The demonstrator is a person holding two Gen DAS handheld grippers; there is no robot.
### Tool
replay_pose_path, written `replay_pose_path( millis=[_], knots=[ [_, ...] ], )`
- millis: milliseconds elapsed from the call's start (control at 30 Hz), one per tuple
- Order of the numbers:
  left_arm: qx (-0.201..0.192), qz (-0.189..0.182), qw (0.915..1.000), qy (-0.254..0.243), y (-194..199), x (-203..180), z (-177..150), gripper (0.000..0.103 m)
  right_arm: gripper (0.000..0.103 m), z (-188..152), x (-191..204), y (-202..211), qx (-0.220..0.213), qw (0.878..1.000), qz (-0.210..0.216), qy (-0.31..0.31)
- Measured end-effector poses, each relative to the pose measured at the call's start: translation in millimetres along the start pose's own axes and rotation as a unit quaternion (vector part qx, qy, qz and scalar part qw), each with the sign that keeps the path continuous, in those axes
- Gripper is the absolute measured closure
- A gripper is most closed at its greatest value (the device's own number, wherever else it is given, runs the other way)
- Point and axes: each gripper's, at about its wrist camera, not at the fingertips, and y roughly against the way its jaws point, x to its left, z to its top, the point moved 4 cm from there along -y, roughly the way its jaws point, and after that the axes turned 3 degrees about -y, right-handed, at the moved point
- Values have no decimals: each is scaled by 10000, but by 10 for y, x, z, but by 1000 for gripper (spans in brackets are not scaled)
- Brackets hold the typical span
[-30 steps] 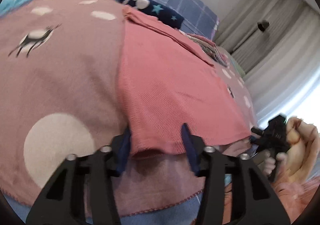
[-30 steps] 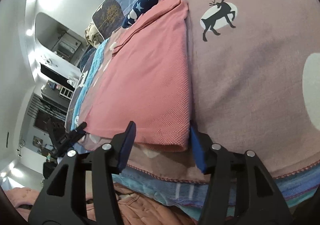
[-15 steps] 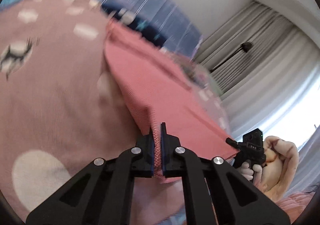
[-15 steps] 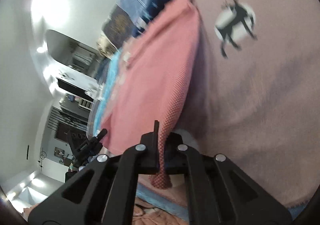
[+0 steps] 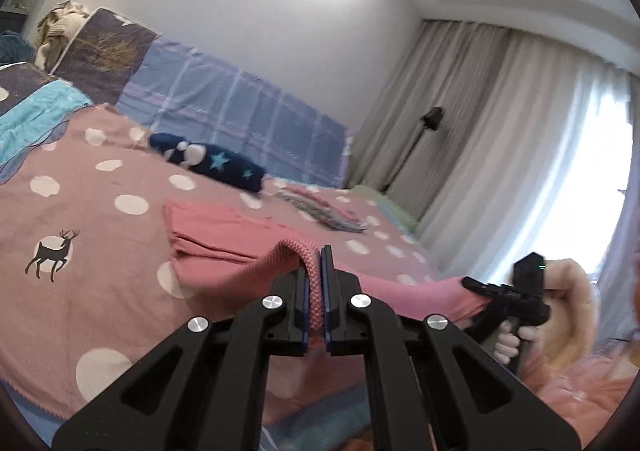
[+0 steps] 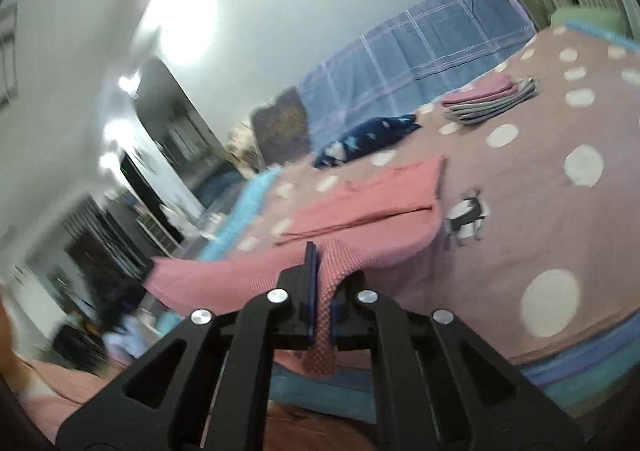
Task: Fold small clothes
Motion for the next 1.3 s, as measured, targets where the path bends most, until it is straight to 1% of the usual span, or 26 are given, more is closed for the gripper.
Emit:
replay_pose_path(
  millis=[67, 100, 133, 233, 367, 467, 567, 700, 767, 867, 933, 967, 1033, 1100, 1133, 1167, 1233, 1300],
  knots=[
    [101, 258, 9996, 53, -235, 159, 41, 99, 98, 45, -61, -266, 55, 9996, -259, 65],
    [121, 414, 9990, 79, -379, 236, 92, 99, 98, 56, -109, -350, 85, 9995, -309, 42],
    [156, 493, 9986, 112, -495, 301, 137, 99, 98, 78, -146, -473, 94, 9993, -356, 22],
    [179, 597, 9980, 130, -741, 465, 290, 99, 98, 253, -255, -833, -63, 9972, -737, 97],
    [239, 797, 9965, 65, -1130, 629, 580, 99, 97, 491, -423, -1192, -98, 9970, -772, -2],
    [316, 976, 9947, -81, -1466, 753, 772, 99, 96, 733, -493, -1507, -82, 9957, -913, 98],
    [446, 1154, 9922, -184, -1738, 871, 871, 98, 95, 943, -566, -1806, -53, 9936, -1102, 245],
    [703, 1431, 9870, -207, -2210, 1161, 986, 98, 95, 1207, -754, -2262, 83, 9913, -1283, 286],
    [814, 1515, 9850, -118, -2385, 1303, 987, 98, 95, 1295, -855, -2476, 175, 9899, -1373, 310],
    [1052, 1702, 9798, -1, -2700, 1570, 935, 98, 95, 1396, -1045, -2880, 413, 9868, -1531, 314],
    [1281, 1915, 9731, 28, -2919, 1772, 833, 98, 95, 1381, -1210, -3174, 664, 9832, -1673, 303],
    [1460, 2026, 9683, 67, -3044, 1892, 739, 98, 95, 1364, -1259, -3265, 773, 9814, -1726, 322],
    [1771, 2223, 9587, 131, -3199, 2053, 556, 98, 95, 1235, -1414, -3542, 1125, 9724, -1988, 472],
    [2043, 2355, 9500, 173, -3282, 2164, 381, 98, 94, 1113, -1516, -3698, 1361, 9649, -2172, 574],
    [2075, 2338, 9496, 242, -3306, 2199, 325, 98, 93, 1048, -1564, -3748, 1458, 9619, -2233, 599],
    [2045, 2310, 9509, 261, -3288, 2201, 338, 98, 93, 1008, -1594, -3778, 1513, 9608, -2244, 601],
    [1996, 2282, 9526, 265, -3266, 2200, 353, 98, 93, 987, -1607, -3780, 1504, 9613, -2223, 623],
    [2017, 2299, 9518, 242, -3262, 2193, 344, 98, 92, 981, -1590, -3772, 1503, 9609, -2224, 676]
  ],
)
